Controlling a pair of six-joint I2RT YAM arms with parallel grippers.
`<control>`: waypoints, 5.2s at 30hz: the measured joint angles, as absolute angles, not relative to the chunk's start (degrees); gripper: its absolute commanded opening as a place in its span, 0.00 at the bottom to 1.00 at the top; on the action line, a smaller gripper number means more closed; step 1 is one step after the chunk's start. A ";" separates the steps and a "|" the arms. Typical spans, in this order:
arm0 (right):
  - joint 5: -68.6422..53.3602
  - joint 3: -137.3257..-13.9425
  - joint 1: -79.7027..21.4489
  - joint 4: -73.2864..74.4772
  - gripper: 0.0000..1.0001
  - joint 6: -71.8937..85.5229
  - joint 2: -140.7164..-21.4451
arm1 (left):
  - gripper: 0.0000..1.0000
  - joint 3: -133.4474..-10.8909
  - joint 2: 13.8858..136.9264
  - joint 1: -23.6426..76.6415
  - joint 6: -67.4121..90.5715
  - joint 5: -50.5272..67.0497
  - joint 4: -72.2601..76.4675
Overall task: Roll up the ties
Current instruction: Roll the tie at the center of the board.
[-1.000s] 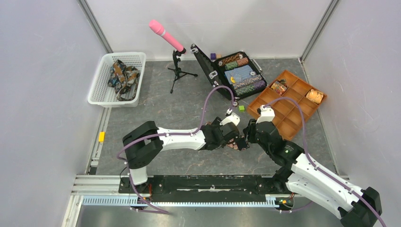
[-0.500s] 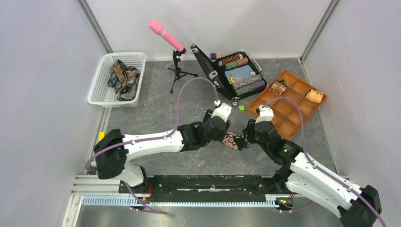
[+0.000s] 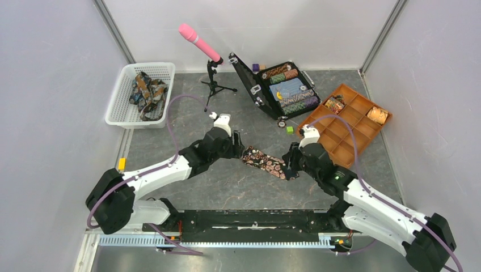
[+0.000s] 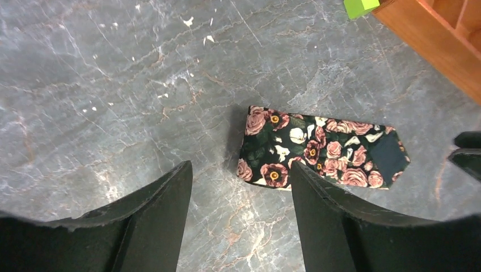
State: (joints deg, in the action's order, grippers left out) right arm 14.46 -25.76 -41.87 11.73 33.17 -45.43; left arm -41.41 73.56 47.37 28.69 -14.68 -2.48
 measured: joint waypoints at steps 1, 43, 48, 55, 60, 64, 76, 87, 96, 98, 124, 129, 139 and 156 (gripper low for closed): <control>13.39 -25.76 -41.87 10.72 0.33 33.10 -46.44 | 0.71 -39.94 72.86 45.91 29.74 -12.80 -1.28; -6.79 -31.09 -42.39 -15.00 0.18 40.27 -78.26 | 0.66 -29.61 79.53 34.72 40.51 17.10 24.43; -5.80 -32.03 -42.39 -14.96 0.18 40.47 -79.46 | 0.66 -29.61 80.88 34.72 40.49 17.15 24.45; -4.67 -32.18 -42.39 -14.90 0.18 40.69 -80.42 | 0.65 -29.61 82.26 34.72 40.47 17.17 24.58; -4.12 -32.21 -42.39 -14.66 0.17 40.66 -81.62 | 0.65 -29.61 83.44 34.72 40.45 17.19 24.60; -3.84 -32.21 -42.39 -14.50 0.17 40.64 -81.73 | 0.66 -29.63 84.29 34.72 40.45 17.56 24.62; -3.07 -32.21 -42.39 -13.82 0.16 40.66 -81.73 | 0.74 -29.80 88.53 34.72 40.45 21.41 28.88; -2.52 -32.21 -42.39 -12.32 0.16 40.66 -81.73 | 0.77 -30.63 92.27 34.72 40.42 23.24 32.38; -2.55 -32.21 -42.39 -12.29 0.16 40.64 -81.73 | 0.72 -31.14 96.77 34.72 40.42 25.04 36.49; -2.55 -32.21 -42.39 -12.29 0.16 40.62 -81.73 | 0.70 -31.14 97.69 34.68 40.45 25.82 38.04; -3.44 -32.64 -42.39 -11.88 0.20 39.48 -82.56 | 0.51 -30.09 101.75 34.41 40.51 28.18 45.60; -3.62 -32.67 -42.39 -11.09 0.25 38.59 -81.10 | 0.51 -30.39 101.71 34.41 40.77 27.86 44.64; 2.72 -32.51 -42.19 -5.87 0.24 34.26 -75.68 | 0.52 -33.52 97.41 34.48 39.81 24.53 32.21; 10.39 -26.52 -40.86 -0.89 0.22 30.96 -72.77 | 0.52 -37.23 89.60 34.48 33.65 15.25 13.10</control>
